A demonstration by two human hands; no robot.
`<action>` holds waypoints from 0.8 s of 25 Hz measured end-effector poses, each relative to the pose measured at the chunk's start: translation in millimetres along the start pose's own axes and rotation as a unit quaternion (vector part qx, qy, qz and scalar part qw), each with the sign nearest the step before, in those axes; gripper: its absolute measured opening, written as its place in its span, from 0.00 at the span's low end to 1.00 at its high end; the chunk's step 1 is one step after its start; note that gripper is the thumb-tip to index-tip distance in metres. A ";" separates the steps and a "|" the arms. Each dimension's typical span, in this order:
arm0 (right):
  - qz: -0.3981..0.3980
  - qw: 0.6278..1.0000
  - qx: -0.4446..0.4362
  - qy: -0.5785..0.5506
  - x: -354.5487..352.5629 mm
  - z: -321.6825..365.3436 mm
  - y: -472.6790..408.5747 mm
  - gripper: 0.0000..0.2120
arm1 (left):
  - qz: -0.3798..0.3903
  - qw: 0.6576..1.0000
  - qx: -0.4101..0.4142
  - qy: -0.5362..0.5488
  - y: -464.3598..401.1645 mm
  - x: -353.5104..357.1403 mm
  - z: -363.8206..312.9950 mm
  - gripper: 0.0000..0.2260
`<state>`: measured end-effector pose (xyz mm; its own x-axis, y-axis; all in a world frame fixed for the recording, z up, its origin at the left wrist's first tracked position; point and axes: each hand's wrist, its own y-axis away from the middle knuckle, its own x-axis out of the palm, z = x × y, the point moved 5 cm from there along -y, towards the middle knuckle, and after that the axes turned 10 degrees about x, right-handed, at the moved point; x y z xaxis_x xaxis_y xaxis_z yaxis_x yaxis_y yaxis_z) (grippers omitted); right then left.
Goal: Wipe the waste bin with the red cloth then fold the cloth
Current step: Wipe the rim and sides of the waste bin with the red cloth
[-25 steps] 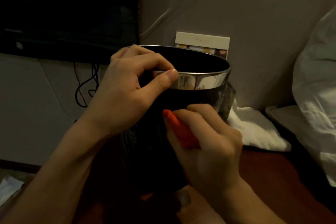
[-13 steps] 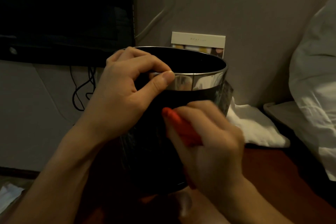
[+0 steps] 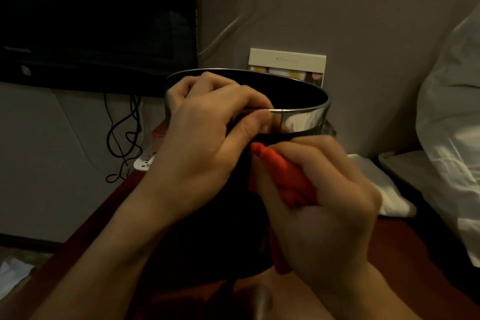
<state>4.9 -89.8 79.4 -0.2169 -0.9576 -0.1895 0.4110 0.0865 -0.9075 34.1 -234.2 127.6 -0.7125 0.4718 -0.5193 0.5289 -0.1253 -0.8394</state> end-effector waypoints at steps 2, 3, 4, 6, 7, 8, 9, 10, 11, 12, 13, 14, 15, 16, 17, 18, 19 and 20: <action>-0.010 1.000 -0.002 0.004 -6.7 2.2 -8.4 0.07 | 0.002 1.000 -0.010 0.019 0.1 -3.5 6.3 0.04; -0.013 1.000 -0.003 0.010 -9.1 1.6 -11.9 0.07 | 0.006 0.999 -0.018 0.032 1.0 -6.5 10.7 0.04; -0.016 1.000 -0.003 0.017 -11.7 -0.4 -15.4 0.08 | 0.010 0.999 -0.027 0.045 2.3 -9.2 15.0 0.04; -0.023 0.999 -0.003 0.029 -15.9 -7.2 -21.1 0.08 | 0.014 0.997 -0.035 0.061 3.0 -11.9 19.2 0.05; -0.024 0.999 -0.004 0.031 -15.5 -10.1 -21.3 0.08 | 0.011 0.998 -0.031 0.057 2.8 -12.0 18.7 0.05; -0.023 0.999 -0.004 0.029 -13.0 -12.2 -18.9 0.08 | 0.009 0.998 -0.026 0.051 2.5 -11.4 17.4 0.05; -0.016 1.000 -0.006 0.023 -8.2 -13.1 -14.3 0.07 | 0.008 0.999 -0.024 0.047 2.4 -10.6 16.5 0.06; -0.005 1.000 -0.011 0.019 -1.6 -12.8 -8.1 0.07 | 0.008 0.999 -0.027 0.047 2.4 -10.0 16.0 0.06; 0.010 1.000 -0.021 0.018 5.9 -11.4 -1.5 0.07 | 0.009 0.998 -0.030 0.048 2.7 -10.1 16.0 0.06; 0.026 0.999 -0.032 0.020 11.3 -9.5 4.0 0.06 | 0.009 0.998 -0.031 0.049 2.8 -10.2 15.9 0.06; 0.034 0.998 -0.040 0.019 12.8 -8.5 5.6 0.06 | 0.010 0.998 -0.031 0.050 2.9 -10.6 15.7 0.06; 0.030 0.998 -0.043 0.017 10.0 -9.1 3.1 0.06 | 0.009 0.998 -0.030 0.051 2.7 -10.8 15.6 0.06; 0.015 0.999 -0.038 0.014 4.7 -10.9 -1.5 0.07 | 0.008 0.998 -0.026 0.051 2.5 -10.8 15.2 0.05; -0.004 0.999 -0.031 0.011 -0.7 -12.6 -5.9 0.07 | 0.006 0.998 -0.024 0.050 2.5 -10.8 14.9 0.05; -0.017 1.000 -0.023 0.007 -4.0 -13.8 -8.4 0.08 | 0.004 0.998 -0.024 0.049 2.5 -10.3 14.6 0.04; -0.023 1.000 -0.016 0.004 -4.3 -14.8 -7.3 0.08 | 0.001 0.999 -0.026 0.048 2.3 -10.0 14.7 0.04; -0.019 1.000 -0.012 0.005 -0.7 -14.4 -3.8 0.07 | -0.003 0.998 -0.028 0.047 2.1 -10.1 15.3 0.04; -0.008 1.000 -0.014 0.012 5.8 -13.0 2.1 0.07 | -0.005 0.998 -0.031 0.047 2.3 -10.3 15.8 0.04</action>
<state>-7.0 -91.5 71.5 -0.2438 -0.9522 -0.1841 0.3834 0.0797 -0.9201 35.4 -253.1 128.5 -0.6728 0.5532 -0.4912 0.5519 -0.0668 -0.8312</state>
